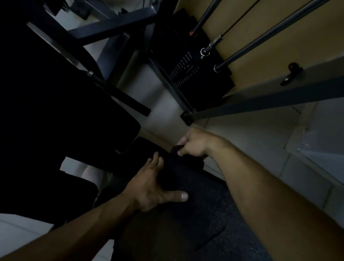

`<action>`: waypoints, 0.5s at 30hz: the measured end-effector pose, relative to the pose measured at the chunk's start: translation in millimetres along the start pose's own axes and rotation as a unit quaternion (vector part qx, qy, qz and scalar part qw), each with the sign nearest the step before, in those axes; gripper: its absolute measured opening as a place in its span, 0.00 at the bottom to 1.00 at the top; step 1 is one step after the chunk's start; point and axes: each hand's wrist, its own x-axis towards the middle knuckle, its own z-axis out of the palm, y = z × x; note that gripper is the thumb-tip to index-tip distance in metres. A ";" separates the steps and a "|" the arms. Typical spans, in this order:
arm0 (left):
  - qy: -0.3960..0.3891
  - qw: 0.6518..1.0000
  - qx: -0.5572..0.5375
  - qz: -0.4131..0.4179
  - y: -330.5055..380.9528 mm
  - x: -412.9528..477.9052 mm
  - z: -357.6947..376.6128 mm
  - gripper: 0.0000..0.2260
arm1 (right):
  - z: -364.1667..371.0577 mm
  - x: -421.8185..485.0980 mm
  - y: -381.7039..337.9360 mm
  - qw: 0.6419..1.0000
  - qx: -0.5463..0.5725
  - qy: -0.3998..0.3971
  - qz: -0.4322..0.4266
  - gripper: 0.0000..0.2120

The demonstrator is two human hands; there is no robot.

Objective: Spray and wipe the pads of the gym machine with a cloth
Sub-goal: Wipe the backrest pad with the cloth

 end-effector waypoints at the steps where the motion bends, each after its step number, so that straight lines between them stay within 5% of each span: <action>1: 0.000 1.000 -0.002 0.000 -0.3 0.0 0.7 0.67 | 5.3 7.6 -3.9 1.000 -0.004 0.002 -0.003 0.11; 9: 0.009 1.000 0.001 0.015 -5.8 2.4 2.0 0.65 | -21.6 -31.7 7.8 0.996 -0.085 -0.037 -0.017 0.09; 15: 0.041 0.998 0.013 0.051 -29.2 2.8 1.1 0.55 | 19.2 31.1 -21.5 0.998 0.010 0.058 0.012 0.09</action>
